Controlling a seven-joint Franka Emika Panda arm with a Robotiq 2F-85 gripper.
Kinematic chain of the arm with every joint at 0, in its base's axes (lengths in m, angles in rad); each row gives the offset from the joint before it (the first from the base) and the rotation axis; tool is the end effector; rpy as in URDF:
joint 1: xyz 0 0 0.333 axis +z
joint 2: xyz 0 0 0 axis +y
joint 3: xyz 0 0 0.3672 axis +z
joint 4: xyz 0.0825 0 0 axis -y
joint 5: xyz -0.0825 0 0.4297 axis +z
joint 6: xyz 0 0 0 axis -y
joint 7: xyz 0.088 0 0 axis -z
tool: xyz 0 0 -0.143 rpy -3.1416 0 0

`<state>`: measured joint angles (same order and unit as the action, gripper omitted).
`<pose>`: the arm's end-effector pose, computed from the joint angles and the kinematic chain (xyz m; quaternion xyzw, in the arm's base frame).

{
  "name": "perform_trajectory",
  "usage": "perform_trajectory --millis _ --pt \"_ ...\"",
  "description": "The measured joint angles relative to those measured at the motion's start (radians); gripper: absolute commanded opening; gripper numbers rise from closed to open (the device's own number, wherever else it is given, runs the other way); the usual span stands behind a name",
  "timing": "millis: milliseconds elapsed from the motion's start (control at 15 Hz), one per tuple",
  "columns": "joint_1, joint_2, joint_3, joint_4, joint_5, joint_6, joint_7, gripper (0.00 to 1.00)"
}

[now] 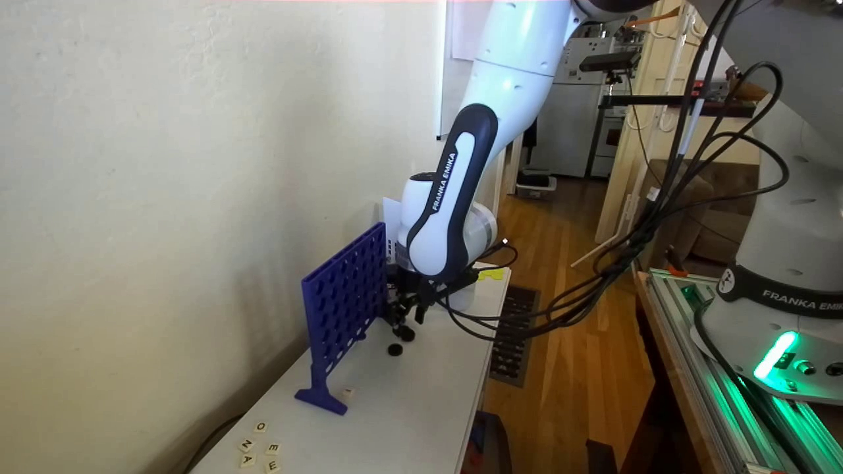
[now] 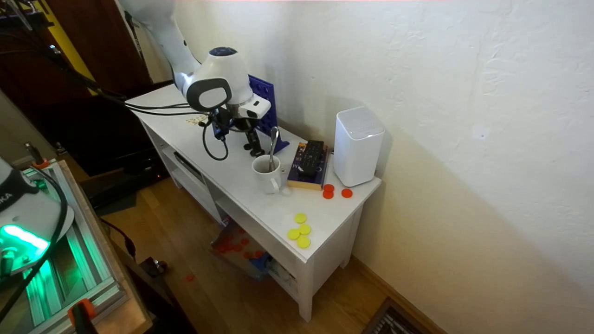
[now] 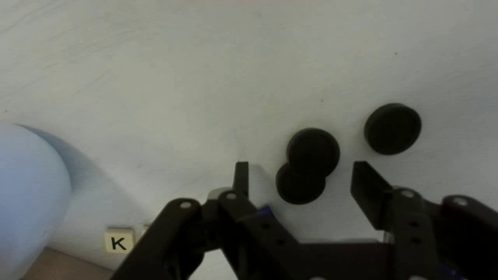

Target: Place the token inside the grid

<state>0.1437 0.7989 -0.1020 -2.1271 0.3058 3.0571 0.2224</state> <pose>0.5984 -0.0038 0.0010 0.9724 -0.2215 0.0726 0.0024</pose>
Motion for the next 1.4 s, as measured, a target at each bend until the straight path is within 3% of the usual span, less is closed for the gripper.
perform_trajectory --millis 200,267,467,533,667,1400 --pt "0.0 0.001 0.0 0.0 0.0 -0.007 0.007 0.52" --pt "0.0 0.001 0.0 0.0 0.0 -0.009 0.009 0.52" --pt "0.0 0.002 0.0 0.002 0.0 -0.012 0.012 0.33" --pt "0.001 0.002 0.0 0.003 0.0 -0.013 0.012 0.2" --pt "0.001 0.003 0.001 0.007 0.0 -0.023 0.013 0.04" --pt "0.0 -0.028 0.022 0.018 0.0 -0.038 0.013 0.02"
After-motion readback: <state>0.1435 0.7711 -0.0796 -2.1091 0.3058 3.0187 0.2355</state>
